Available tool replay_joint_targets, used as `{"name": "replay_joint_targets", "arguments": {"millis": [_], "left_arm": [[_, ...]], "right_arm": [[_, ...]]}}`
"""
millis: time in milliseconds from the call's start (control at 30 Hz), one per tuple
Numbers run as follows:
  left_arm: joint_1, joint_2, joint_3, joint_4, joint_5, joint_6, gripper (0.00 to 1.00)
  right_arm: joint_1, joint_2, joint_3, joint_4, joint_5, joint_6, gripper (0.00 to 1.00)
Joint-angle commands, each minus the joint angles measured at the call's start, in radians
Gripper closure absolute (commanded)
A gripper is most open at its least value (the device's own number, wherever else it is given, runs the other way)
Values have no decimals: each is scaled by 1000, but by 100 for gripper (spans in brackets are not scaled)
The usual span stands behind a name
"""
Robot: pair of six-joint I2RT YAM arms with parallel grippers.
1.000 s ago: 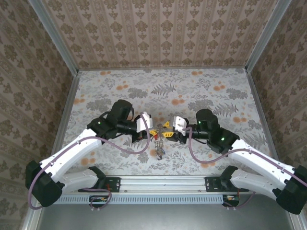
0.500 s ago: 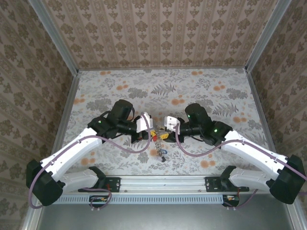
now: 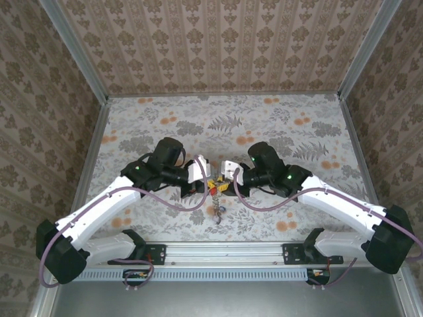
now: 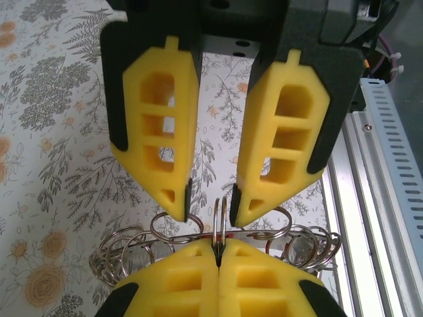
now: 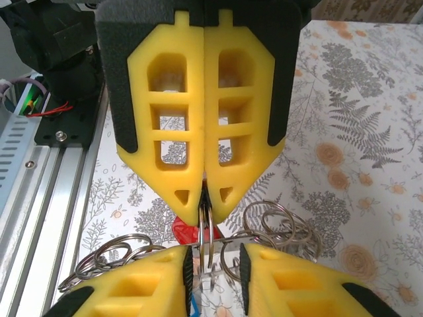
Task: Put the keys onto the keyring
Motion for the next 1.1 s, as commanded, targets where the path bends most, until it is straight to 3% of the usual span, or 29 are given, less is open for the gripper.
{"name": "replay_joint_targets", "arguments": {"millis": [0, 100, 233, 333, 400, 567, 1067], "left_arm": [[-4, 8, 29, 34, 44, 16, 100], [-3, 9, 31, 34, 44, 17, 100], [-3, 12, 31, 36, 41, 16, 99], [1, 8, 26, 37, 32, 16, 84], [5, -2, 13, 47, 33, 15, 80], [13, -23, -25, 93, 51, 12, 81], [2, -45, -63, 129, 74, 109, 86]], "right_arm": [[10, 11, 24, 29, -46, 22, 78], [10, 13, 21, 46, -54, 38, 81], [9, 6, 8, 84, -58, 72, 100], [4, -17, -27, 160, -54, 124, 100], [-4, -42, -63, 239, -55, 180, 100], [-24, -100, -165, 449, -66, 286, 100], [-75, -174, -273, 668, -69, 416, 100]]}}
